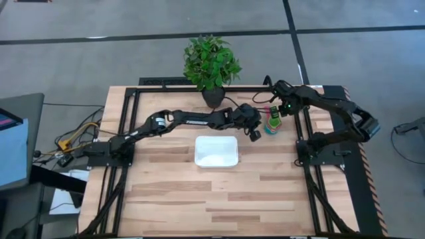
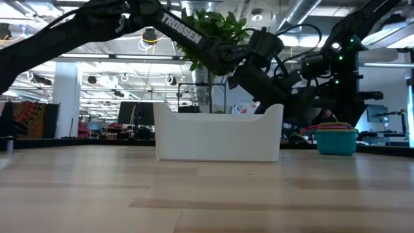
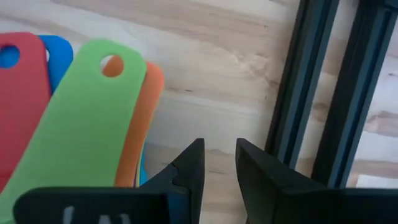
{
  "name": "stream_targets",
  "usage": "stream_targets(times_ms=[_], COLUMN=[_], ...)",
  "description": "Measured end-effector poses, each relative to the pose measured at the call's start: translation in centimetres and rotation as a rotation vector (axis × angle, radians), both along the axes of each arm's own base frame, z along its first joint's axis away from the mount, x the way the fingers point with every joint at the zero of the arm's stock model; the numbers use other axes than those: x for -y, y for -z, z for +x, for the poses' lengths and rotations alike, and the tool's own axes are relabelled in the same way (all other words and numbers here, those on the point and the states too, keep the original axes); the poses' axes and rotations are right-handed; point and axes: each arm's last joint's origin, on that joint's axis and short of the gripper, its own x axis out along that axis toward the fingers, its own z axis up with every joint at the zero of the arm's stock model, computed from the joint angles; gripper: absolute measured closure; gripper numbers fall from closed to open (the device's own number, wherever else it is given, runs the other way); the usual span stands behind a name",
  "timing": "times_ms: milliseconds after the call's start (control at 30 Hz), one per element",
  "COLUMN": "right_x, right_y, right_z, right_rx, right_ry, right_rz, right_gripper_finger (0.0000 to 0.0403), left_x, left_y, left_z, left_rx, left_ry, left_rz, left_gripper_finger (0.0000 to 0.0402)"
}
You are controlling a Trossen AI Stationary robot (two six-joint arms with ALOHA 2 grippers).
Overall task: Nest measuring cups in basket
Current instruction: Put the nested measuring cups into the white bin
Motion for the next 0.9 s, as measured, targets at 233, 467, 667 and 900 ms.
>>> stream_targets(times_ms=[233, 467, 667, 900], right_x=[0.2, -0.5, -1.5, -2.3], right_y=[-0.2, -0.3, -0.5, -0.5], right_z=[0.8, 2.5, 4.2, 4.5], right_rx=[0.171, 0.319, 0.375, 0.365], right_ry=[-0.042, -0.144, -0.226, -0.217], right_rz=[0.042, 0.089, 0.080, 0.103], right_gripper_finger=[0.0291, 0.0310, 0.0328, 0.0335], left_x=[-2.2, -4.3, -4.8, -4.7], left_y=[1.1, 1.0, 0.9, 1.0], left_z=[-0.5, -1.0, -1.1, -1.1], left_rx=[-0.054, -0.049, -0.039, -0.055], left_ry=[-0.013, 0.013, 0.045, 0.049], left_rz=[0.021, 0.025, 0.008, 0.001], left_gripper_finger=[0.0401, 0.0401, 0.0401, 0.0401])
